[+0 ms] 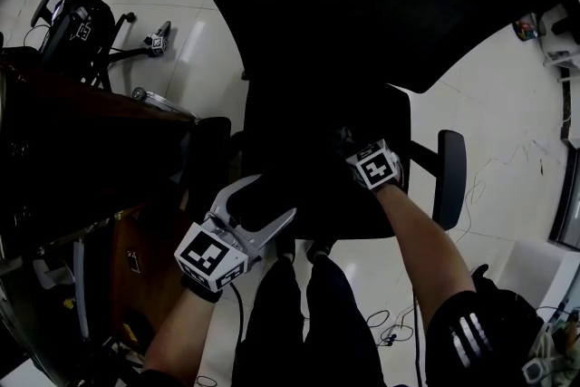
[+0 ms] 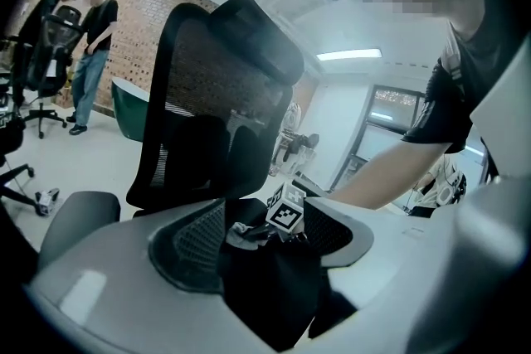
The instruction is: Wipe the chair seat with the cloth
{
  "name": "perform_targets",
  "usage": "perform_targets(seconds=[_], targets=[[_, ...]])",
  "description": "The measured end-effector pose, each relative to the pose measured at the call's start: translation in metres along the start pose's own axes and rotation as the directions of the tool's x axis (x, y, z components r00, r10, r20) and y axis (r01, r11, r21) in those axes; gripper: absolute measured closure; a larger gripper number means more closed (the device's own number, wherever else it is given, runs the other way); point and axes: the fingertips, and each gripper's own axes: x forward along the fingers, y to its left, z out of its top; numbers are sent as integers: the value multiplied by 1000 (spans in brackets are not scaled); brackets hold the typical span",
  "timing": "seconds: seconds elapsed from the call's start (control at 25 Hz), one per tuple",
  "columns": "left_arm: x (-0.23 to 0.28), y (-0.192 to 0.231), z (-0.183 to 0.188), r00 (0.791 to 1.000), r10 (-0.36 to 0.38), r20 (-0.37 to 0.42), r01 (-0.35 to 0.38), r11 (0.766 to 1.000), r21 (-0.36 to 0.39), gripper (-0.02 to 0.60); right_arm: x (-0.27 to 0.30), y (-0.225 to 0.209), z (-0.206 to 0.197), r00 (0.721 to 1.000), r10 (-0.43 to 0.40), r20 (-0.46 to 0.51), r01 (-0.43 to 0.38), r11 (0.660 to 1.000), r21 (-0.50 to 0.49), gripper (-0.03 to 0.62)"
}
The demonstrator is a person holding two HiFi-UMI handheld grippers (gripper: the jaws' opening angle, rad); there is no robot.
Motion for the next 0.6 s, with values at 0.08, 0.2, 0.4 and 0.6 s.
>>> perform_targets(seconds=[0.08,0.2,0.4,0.6], targets=[[-9,4,-2,1000,21,-3,-21,1000,-4,261,12,56,30,994,93,62,-92,996,-8,543],[-21,7,-3,999,45,-9,-45,999,-6,261,32,132,59,978,188,89,-182,981,-65,543],[-36,9,-10,998,63,-16,-63,998,2,261,67,205,64,965,261,30,-252,952,-175,542],[-40,9,-19,998,68,-19,-68,998,-13,261,72,197,47,970,243,5,-237,950,-203,543]])
